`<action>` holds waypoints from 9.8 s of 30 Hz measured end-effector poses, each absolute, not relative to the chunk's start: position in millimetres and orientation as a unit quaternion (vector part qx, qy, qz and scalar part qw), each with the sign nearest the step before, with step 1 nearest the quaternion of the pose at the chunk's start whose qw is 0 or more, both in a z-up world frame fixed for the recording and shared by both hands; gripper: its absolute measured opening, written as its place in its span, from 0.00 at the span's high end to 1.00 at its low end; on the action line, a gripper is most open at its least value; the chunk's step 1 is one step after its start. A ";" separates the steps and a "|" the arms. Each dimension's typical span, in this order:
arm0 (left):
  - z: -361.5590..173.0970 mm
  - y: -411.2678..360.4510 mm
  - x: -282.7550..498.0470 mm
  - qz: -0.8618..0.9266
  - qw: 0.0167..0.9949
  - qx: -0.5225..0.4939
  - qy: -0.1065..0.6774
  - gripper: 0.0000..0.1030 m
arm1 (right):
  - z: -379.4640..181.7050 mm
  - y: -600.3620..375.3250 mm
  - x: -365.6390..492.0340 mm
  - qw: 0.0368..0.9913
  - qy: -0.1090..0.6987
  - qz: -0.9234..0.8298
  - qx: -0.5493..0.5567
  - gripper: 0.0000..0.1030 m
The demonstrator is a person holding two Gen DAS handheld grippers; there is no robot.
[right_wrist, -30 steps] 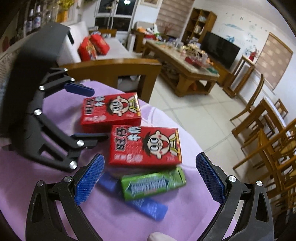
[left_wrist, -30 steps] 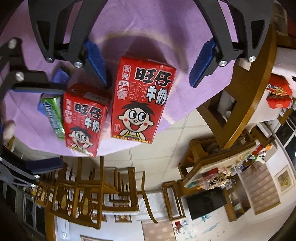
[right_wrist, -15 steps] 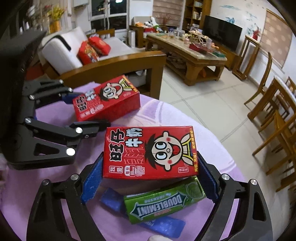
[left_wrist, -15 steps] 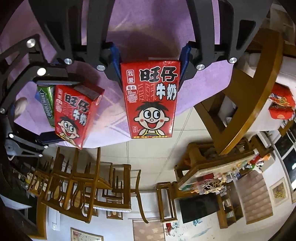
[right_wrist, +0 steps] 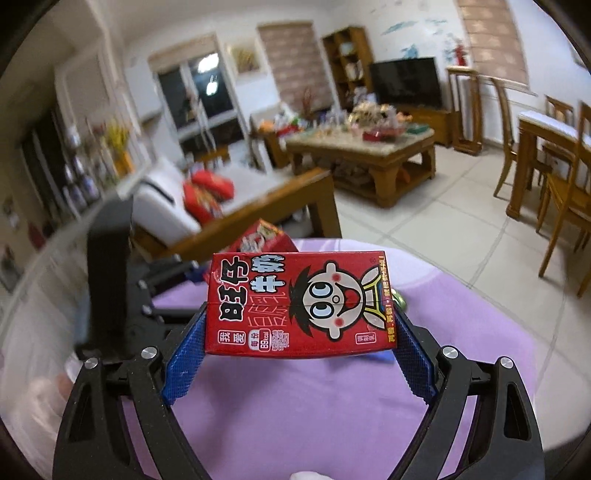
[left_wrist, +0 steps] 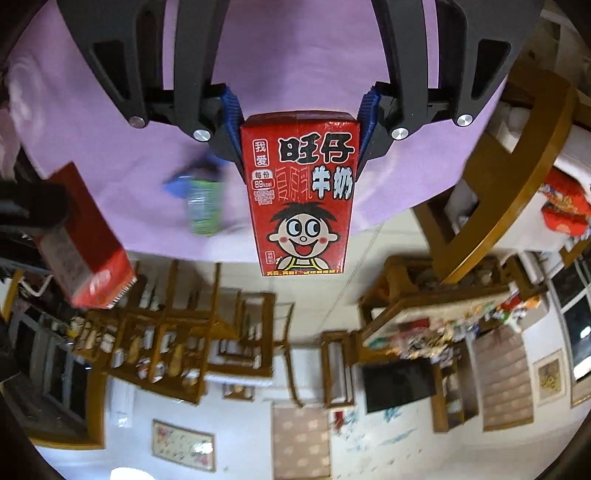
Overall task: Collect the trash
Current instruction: 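Carry both red milk boxes over the black bin, then open the left tool to drop its milk box while the right tool opens too, then move both tools back over the table toward the gum pack and wrapper, then grasp the green gum pack with the left tool while the right tool grasps the blue wrapper, then carry the gum pack and blue wrapper over the black bin, then open both tools to drop the gum pack and wrapper into the bin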
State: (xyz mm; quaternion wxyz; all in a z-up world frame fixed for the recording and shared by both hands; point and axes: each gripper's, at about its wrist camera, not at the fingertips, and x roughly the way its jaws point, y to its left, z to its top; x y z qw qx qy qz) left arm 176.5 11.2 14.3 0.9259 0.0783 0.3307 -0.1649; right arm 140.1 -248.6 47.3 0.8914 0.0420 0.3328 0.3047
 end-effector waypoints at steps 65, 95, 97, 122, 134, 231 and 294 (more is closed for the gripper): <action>-36.4 -373.7 30.5 -0.451 0.807 0.136 0.356 0.52 | -22.7 -653.6 -43.8 0.925 0.260 -0.088 0.263 0.14; -37.7 -379.8 29.2 -0.449 0.804 0.141 0.365 0.51 | -35.4 -642.1 -1.4 0.924 0.303 -0.102 0.208 0.14; -37.3 -379.5 29.1 -0.450 0.803 0.141 0.364 0.48 | -37.0 -642.9 -1.7 0.925 0.303 -0.100 0.207 0.13; -23.7 -356.7 42.6 -0.435 0.829 0.077 0.343 0.05 | -32.9 -658.8 -48.4 0.923 0.259 -0.096 0.267 0.05; 11.9 -288.9 51.1 -0.401 0.860 0.067 0.309 0.05 | -0.9 -624.6 -60.1 0.935 0.227 -0.063 0.264 0.05; 16.3 -71.5 195.9 -0.253 0.914 0.013 0.318 0.80 | -5.9 -302.9 117.4 0.877 0.382 0.267 0.118 0.95; -23.6 -362.4 43.7 -0.452 0.818 0.149 0.323 0.66 | -51.7 -660.9 -62.9 0.924 0.182 -0.031 0.335 0.41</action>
